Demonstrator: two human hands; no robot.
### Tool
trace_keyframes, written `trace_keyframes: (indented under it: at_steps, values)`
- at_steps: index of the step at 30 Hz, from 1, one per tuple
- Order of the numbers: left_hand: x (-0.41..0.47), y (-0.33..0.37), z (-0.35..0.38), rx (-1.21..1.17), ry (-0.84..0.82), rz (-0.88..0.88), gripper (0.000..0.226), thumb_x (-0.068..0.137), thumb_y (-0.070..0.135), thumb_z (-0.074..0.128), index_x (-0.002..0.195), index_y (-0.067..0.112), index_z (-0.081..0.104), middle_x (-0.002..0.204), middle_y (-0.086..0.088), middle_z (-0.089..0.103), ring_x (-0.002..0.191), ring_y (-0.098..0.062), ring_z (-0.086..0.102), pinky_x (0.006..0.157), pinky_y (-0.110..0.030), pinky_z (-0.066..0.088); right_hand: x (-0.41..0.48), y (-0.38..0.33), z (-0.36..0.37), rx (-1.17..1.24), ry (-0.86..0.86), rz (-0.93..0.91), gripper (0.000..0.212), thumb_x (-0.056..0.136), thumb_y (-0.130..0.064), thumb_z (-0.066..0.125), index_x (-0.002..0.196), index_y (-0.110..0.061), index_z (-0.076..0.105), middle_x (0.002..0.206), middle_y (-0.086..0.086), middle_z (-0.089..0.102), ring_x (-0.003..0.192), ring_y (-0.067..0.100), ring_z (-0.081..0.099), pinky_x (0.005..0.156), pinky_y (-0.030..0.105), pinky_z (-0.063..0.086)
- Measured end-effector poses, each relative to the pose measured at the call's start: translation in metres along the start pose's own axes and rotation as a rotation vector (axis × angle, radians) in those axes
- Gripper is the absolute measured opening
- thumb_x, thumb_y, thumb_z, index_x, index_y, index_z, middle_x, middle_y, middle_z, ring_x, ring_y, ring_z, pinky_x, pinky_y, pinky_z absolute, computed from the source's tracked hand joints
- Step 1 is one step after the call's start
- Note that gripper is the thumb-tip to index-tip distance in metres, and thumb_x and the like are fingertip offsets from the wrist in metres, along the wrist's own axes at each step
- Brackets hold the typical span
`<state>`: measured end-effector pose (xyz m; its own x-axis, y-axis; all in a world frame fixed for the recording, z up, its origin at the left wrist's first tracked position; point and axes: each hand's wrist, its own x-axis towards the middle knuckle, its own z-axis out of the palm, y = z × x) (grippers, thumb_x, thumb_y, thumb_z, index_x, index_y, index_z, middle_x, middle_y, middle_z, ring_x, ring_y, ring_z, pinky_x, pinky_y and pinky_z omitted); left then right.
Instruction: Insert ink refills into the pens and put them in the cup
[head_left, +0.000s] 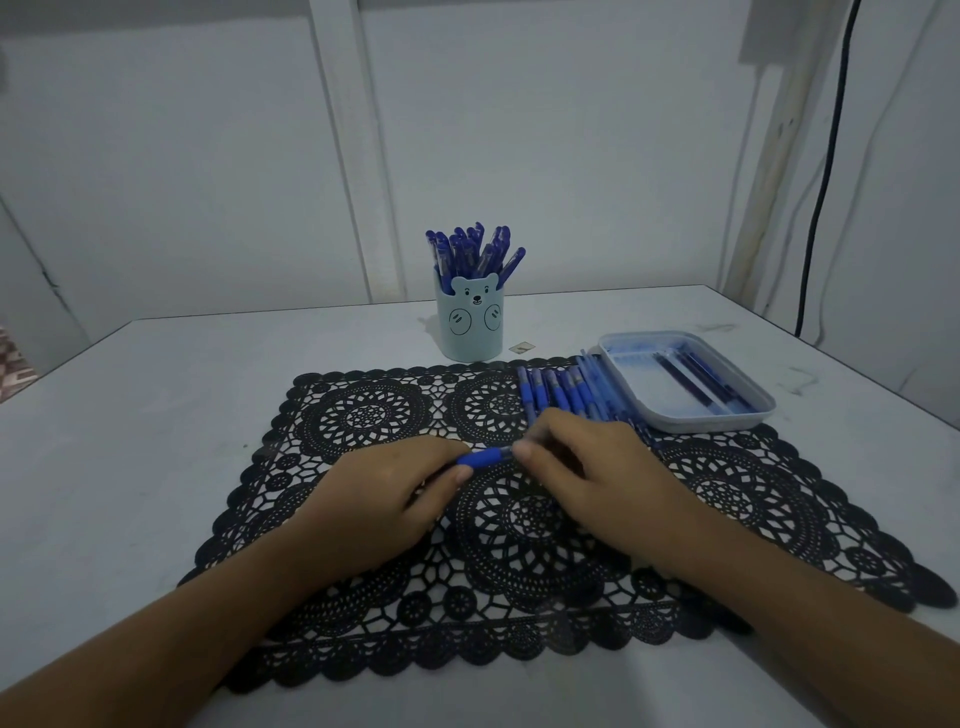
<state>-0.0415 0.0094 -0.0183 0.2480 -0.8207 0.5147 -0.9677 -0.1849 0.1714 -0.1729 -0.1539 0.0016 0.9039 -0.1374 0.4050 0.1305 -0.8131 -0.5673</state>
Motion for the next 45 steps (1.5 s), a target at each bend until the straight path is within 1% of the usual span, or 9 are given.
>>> trace_keyframes:
  at_steps: [5,9,13,15,23,30,34,39,45]
  values:
    - [0.001,0.001,-0.001,-0.003,0.008,0.014,0.03,0.092,0.039,0.036,0.106,0.025,0.059,0.082,0.028,0.048,0.071,0.008,0.045,0.064,-0.002,0.035,0.001,0.002,-0.001,0.025,-0.033,-0.004,0.007,0.091,-0.034,0.048,0.092,-0.027,0.049,0.061,-0.008,0.05,0.057,0.005,0.047,0.053,0.017,0.035]
    - [0.001,0.002,-0.001,0.022,-0.01,0.049,0.024,0.092,0.039,0.036,0.105,0.029,0.054,0.076,0.023,0.051,0.066,0.002,0.048,0.059,-0.014,0.039,0.002,0.003,-0.002,-0.014,-0.004,-0.013,0.023,0.092,-0.037,0.043,0.069,-0.033,0.046,0.055,-0.008,0.047,0.057,0.006,0.047,0.051,0.018,0.033]
    - [0.001,0.002,-0.002,-0.005,0.001,0.016,0.029,0.092,0.04,0.036,0.106,0.027,0.058,0.077,0.031,0.042,0.069,0.008,0.043,0.063,-0.002,0.033,0.001,0.004,-0.002,-0.007,-0.081,-0.018,0.007,0.09,-0.036,0.047,0.092,-0.029,0.05,0.065,-0.008,0.052,0.061,0.002,0.047,0.054,0.014,0.035]
    - [0.001,0.002,-0.002,0.004,0.0,0.015,0.032,0.092,0.04,0.035,0.105,0.025,0.06,0.075,0.033,0.04,0.07,0.009,0.042,0.064,0.001,0.031,0.001,0.005,-0.003,-0.014,-0.075,-0.051,0.003,0.09,-0.029,0.052,0.088,-0.027,0.053,0.065,-0.008,0.053,0.062,0.004,0.048,0.054,0.014,0.035]
    - [0.0,0.006,-0.004,0.047,0.063,0.056,0.046,0.097,0.043,0.027,0.104,0.017,0.065,0.075,0.013,0.059,0.071,0.003,0.045,0.061,-0.009,0.033,0.001,0.009,-0.004,-0.044,-0.081,-0.056,0.014,0.091,-0.036,0.049,0.083,-0.029,0.057,0.062,-0.013,0.052,0.062,0.002,0.047,0.063,0.02,0.023]
    - [0.002,0.004,-0.003,0.043,0.054,-0.039,0.035,0.09,0.041,0.037,0.104,0.022,0.062,0.076,0.024,0.052,0.071,0.006,0.044,0.062,-0.001,0.035,0.002,0.009,-0.042,-0.455,-0.308,0.049,0.033,0.083,-0.055,0.05,0.112,-0.041,0.046,0.099,-0.017,0.044,0.092,0.001,0.041,0.085,0.028,0.026]
    - [0.002,0.003,-0.003,0.02,0.053,-0.074,0.038,0.089,0.044,0.034,0.106,0.024,0.062,0.078,0.025,0.05,0.072,0.007,0.045,0.062,-0.002,0.035,0.002,0.013,-0.05,-0.579,-0.455,0.116,0.033,0.082,-0.052,0.055,0.113,-0.042,0.046,0.1,-0.013,0.033,0.094,0.005,0.033,0.089,0.032,0.027]
    - [0.002,0.004,-0.003,-0.008,0.038,-0.074,0.039,0.089,0.044,0.034,0.106,0.022,0.062,0.079,0.019,0.058,0.073,0.004,0.047,0.065,-0.004,0.035,0.004,0.015,-0.042,-0.489,-0.422,0.075,0.015,0.086,-0.042,0.055,0.098,-0.033,0.056,0.098,-0.011,0.043,0.094,0.007,0.042,0.079,0.022,0.035]
    - [0.002,0.002,-0.002,-0.017,0.032,-0.062,0.037,0.09,0.043,0.036,0.105,0.023,0.062,0.079,0.02,0.058,0.071,0.005,0.048,0.063,-0.003,0.035,0.007,0.009,-0.042,-0.193,-0.194,0.127,0.012,0.092,-0.028,0.049,0.095,-0.033,0.06,0.078,-0.023,0.054,0.068,0.002,0.053,0.058,0.011,0.039]
